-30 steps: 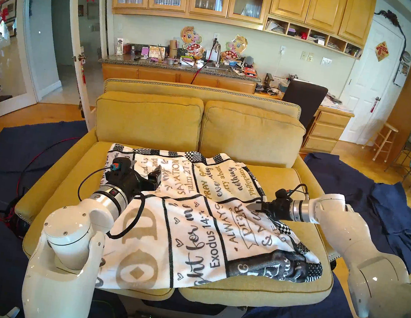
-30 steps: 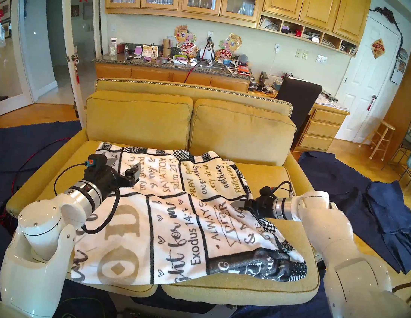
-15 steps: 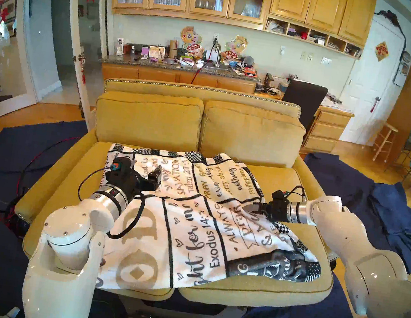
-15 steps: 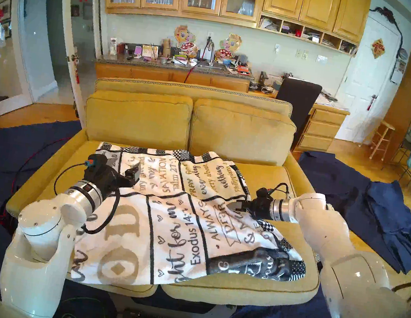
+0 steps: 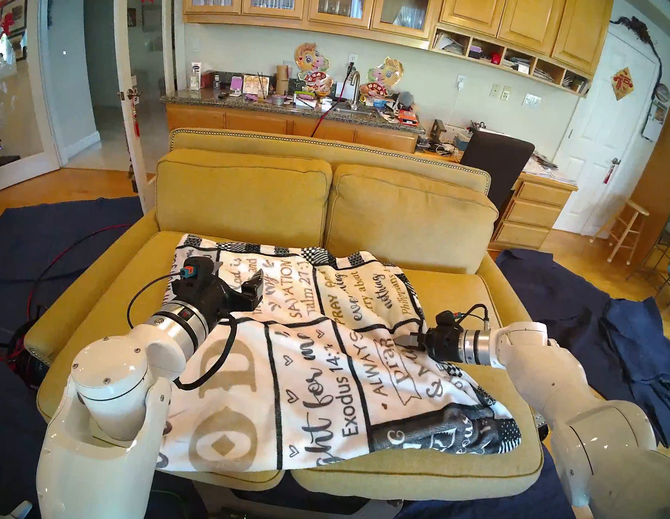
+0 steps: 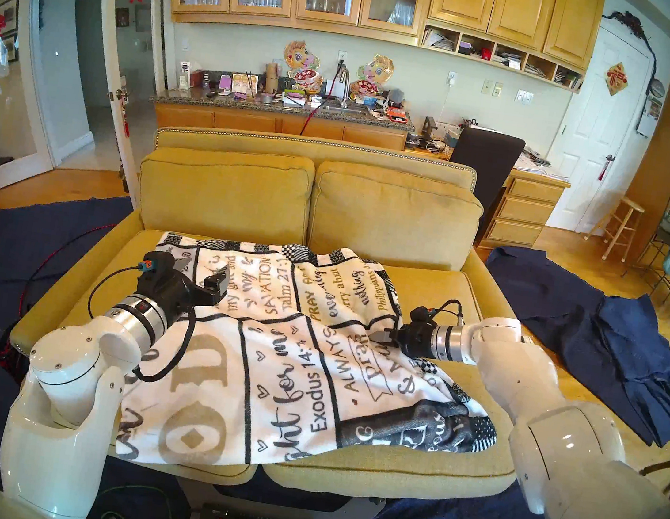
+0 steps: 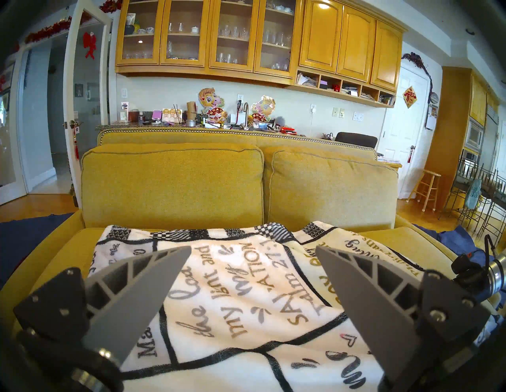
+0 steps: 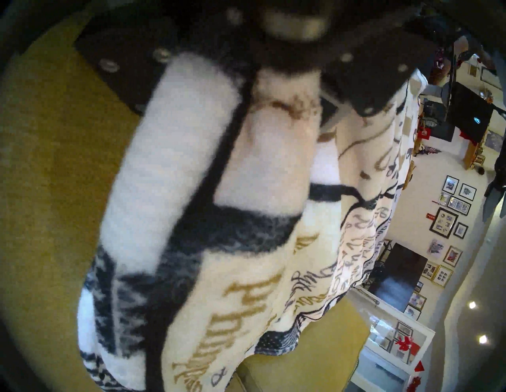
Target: Fold the blanket in half twice
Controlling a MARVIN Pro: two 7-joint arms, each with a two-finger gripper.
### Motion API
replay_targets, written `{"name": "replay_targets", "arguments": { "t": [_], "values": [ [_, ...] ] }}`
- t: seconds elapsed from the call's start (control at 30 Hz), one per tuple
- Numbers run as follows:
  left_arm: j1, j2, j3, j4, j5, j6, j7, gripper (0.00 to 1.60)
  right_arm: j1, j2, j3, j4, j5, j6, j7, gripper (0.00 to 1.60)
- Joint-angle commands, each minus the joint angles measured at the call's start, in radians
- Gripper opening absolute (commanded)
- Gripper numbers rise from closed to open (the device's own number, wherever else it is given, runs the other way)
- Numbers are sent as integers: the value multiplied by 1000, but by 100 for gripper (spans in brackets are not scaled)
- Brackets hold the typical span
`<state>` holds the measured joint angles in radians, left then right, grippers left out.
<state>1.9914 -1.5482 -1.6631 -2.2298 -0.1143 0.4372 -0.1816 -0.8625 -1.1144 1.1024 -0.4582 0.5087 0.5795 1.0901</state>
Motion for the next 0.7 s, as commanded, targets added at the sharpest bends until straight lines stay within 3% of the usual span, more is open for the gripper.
{"name": "replay_targets", "arguments": {
  "t": [0.0, 0.67],
  "values": [
    [-23, -2, 2, -32, -2, -14, -1, 160, 50, -28, 0, 17, 3, -38, 31, 0],
    [-23, -7, 0, -32, 3, -15, -5, 160, 34, -5, -21, 34, -6, -96, 76, 0]
  ]
}}
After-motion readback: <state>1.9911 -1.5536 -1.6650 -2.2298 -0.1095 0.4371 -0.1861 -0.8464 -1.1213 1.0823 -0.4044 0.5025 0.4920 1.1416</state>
